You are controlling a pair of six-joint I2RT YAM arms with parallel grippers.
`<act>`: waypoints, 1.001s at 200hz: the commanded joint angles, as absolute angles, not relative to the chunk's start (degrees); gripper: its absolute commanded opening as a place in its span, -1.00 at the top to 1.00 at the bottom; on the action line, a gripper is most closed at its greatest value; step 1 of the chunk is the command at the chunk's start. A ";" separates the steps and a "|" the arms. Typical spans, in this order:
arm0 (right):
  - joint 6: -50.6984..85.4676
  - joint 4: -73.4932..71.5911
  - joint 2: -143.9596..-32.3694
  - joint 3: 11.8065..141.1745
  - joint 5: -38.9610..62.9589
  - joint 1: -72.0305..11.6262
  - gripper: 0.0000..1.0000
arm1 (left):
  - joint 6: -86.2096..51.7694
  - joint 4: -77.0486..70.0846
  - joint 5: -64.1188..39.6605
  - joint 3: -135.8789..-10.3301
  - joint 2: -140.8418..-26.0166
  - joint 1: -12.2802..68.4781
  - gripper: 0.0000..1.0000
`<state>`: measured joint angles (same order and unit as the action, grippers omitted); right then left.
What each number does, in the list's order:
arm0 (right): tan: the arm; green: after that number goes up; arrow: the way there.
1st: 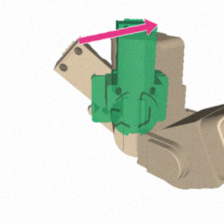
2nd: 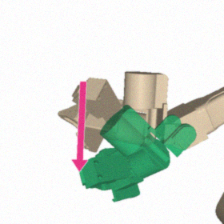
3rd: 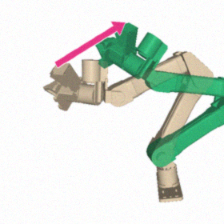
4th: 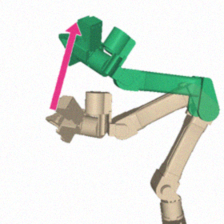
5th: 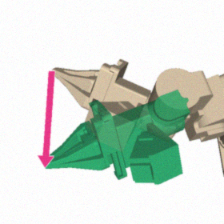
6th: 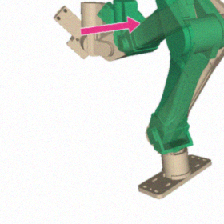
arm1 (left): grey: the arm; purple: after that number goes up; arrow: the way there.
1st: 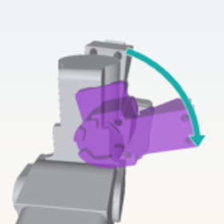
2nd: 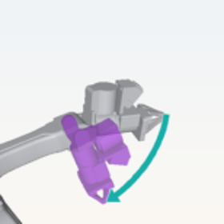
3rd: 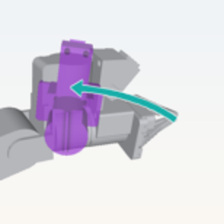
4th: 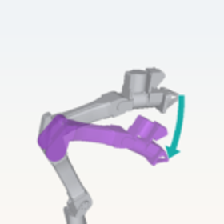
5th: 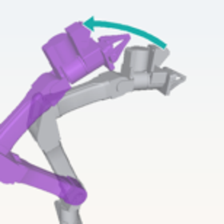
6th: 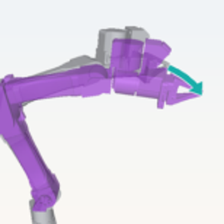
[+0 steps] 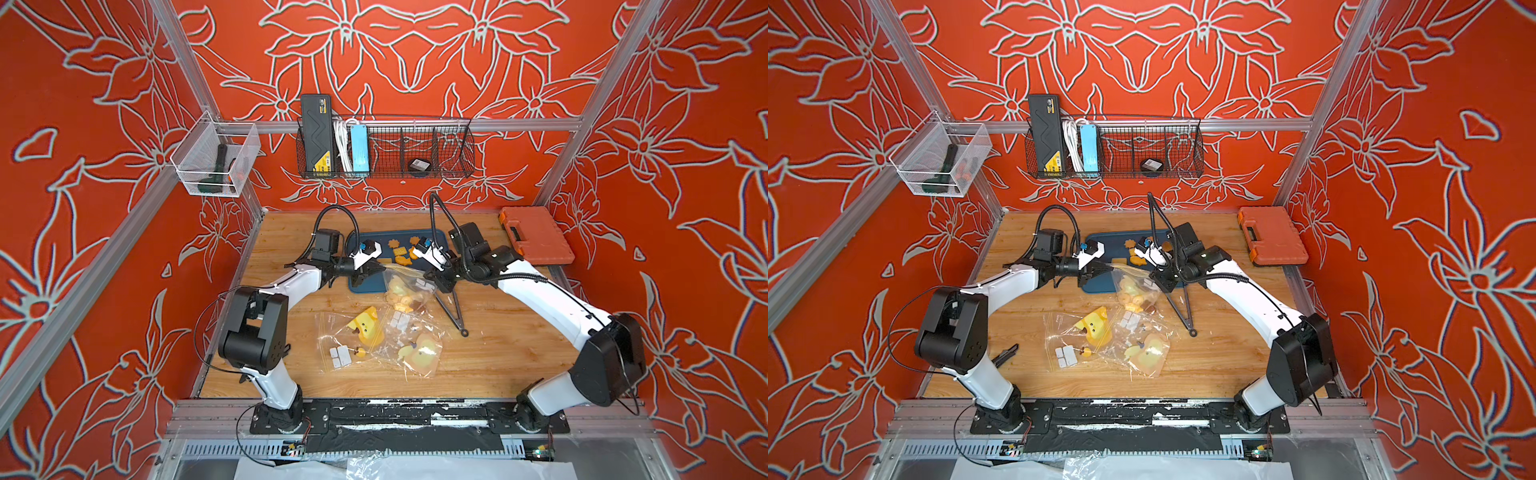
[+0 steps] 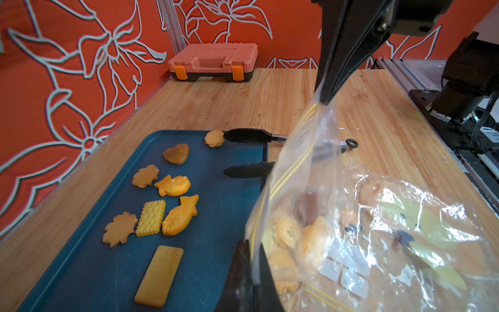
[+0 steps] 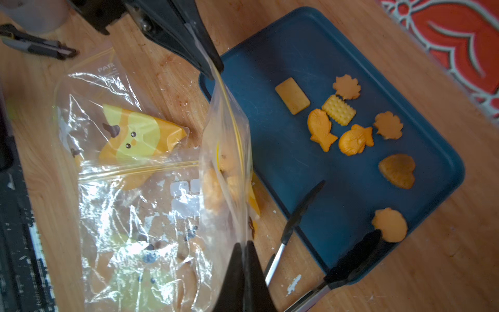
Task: Put the cookies into a resealable bag to prevent moisture
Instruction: Close the ziploc bag at the center of the board.
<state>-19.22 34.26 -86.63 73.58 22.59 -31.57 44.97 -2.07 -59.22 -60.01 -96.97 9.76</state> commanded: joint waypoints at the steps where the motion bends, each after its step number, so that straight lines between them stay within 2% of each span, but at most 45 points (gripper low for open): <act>1: -20.89 35.67 -88.04 76.10 21.96 -32.25 0.72 | 46.20 -0.79 -60.91 -61.79 -97.56 10.02 1.00; 6: -20.85 35.61 -88.16 76.20 21.66 -32.34 0.29 | 46.16 -0.79 -60.91 -61.79 -97.57 10.02 1.00; 10: -20.83 35.51 -88.26 76.20 21.50 -32.44 0.14 | 46.19 -0.73 -60.91 -61.84 -97.56 10.02 1.00; 29: -21.46 36.65 -88.93 76.85 21.35 -32.52 0.19 | 46.35 -0.61 -60.91 -61.87 -97.47 10.02 1.00; 45: -21.71 37.44 -89.30 76.95 19.99 -32.61 0.03 | 46.38 -0.61 -60.91 -61.87 -97.61 10.02 1.00; 63: -21.84 37.25 -88.95 76.08 18.63 -32.60 0.03 | 46.39 -0.53 -60.91 -61.87 -97.48 10.02 1.00; 67: -21.88 37.26 -88.95 75.96 18.41 -32.61 0.08 | 46.44 -0.57 -60.91 -61.80 -97.47 10.02 1.00; 70: -21.88 37.34 -88.97 75.86 18.23 -32.61 0.22 | 46.47 -0.58 -60.95 -61.79 -97.47 10.02 1.00; 75: -22.06 37.56 -88.96 75.84 18.11 -32.61 0.57 | 46.49 -0.53 -60.92 -61.78 -97.47 10.01 1.00; 80: -22.14 37.81 -89.10 75.93 18.11 -32.63 1.00 | 46.49 -0.53 -60.99 -61.86 -97.47 10.00 1.00; 101: -22.13 39.00 -89.74 77.15 19.49 -32.68 1.00 | 46.48 -0.53 -61.00 -61.87 -97.48 10.02 1.00; 102: -22.05 38.88 -89.74 77.16 19.46 -32.69 0.97 | 46.49 -0.53 -61.00 -61.87 -97.43 10.02 1.00; 111: -21.34 37.29 -89.58 76.85 19.25 -32.74 0.11 | 46.47 -0.53 -61.02 -61.87 -97.38 10.02 1.00; 114: -21.17 36.68 -89.44 76.67 19.25 -32.73 -0.04 | 46.49 -0.53 -61.00 -61.87 -97.38 10.02 1.00; 117: -21.05 36.06 -89.38 76.38 19.29 -32.74 -0.08 | 46.49 -0.45 -61.04 -61.87 -97.38 10.02 1.00; 120: -20.97 35.63 -89.25 76.19 19.37 -32.72 -0.04 | 46.54 -0.43 -61.00 -61.86 -97.36 10.02 1.00; 123: -20.96 35.45 -89.26 76.20 19.42 -32.78 0.11 | 46.58 -0.42 -61.00 -61.86 -97.30 10.01 1.00; 127: -20.98 35.53 -89.42 76.34 19.65 -32.78 0.48 | 46.55 -0.44 -61.00 -61.81 -97.30 10.02 1.00; 130: -20.98 35.73 -89.58 76.69 19.64 -32.78 0.94 | 46.56 -0.44 -61.00 -61.79 -97.23 10.02 1.00; 131: -20.95 35.84 -89.66 76.80 19.62 -32.78 1.00 | 46.57 -0.44 -61.00 -61.79 -97.22 10.02 1.00; 144: -21.15 37.35 -90.80 78.31 19.77 -32.79 1.00 | 46.57 -0.53 -61.26 -61.77 -97.21 10.02 1.00; 152: -21.03 37.14 -91.20 78.53 19.64 -32.78 0.26 | 46.52 -0.48 -61.47 -61.85 -97.32 10.02 1.00; 155: -21.00 36.77 -91.30 78.41 19.56 -32.85 0.09 | 46.56 -0.50 -61.53 -61.87 -97.34 10.02 1.00; 157: -20.96 36.46 -91.31 78.34 19.52 -32.89 0.06 | 46.58 -0.45 -61.59 -61.87 -97.31 10.02 1.00; 160: -20.88 36.07 -91.36 78.17 19.44 -32.87 0.10 | 46.50 -0.44 -61.67 -61.92 -97.30 10.02 1.00; 162: -20.84 35.87 -91.40 78.08 19.54 -32.87 0.23 | 46.56 -0.44 -61.72 -61.95 -97.34 10.02 1.00; 168: -20.98 35.89 -91.72 78.19 19.99 -32.87 0.99 | 46.51 -0.35 -61.78 -61.96 -97.37 9.98 1.00; 184: -21.15 37.69 -93.13 79.93 20.70 -32.96 1.00 | 46.69 -0.35 -61.74 -61.96 -97.30 10.02 1.00; 189: -20.98 37.31 -93.32 80.02 20.39 -33.02 0.51 | 46.71 -0.27 -61.70 -61.96 -97.30 10.02 1.00; 192: -20.90 36.90 -93.34 79.83 20.19 -33.11 0.31 | 46.78 -0.27 -61.74 -61.96 -97.30 10.00 1.00; 195: -20.82 36.36 -93.34 79.74 20.14 -33.13 0.22 | 46.81 -0.15 -61.66 -61.96 -97.30 10.02 1.00; 200: -20.67 35.50 -93.25 79.32 20.12 -33.18 0.20 | 46.81 -0.18 -61.61 -61.96 -97.30 10.02 1.00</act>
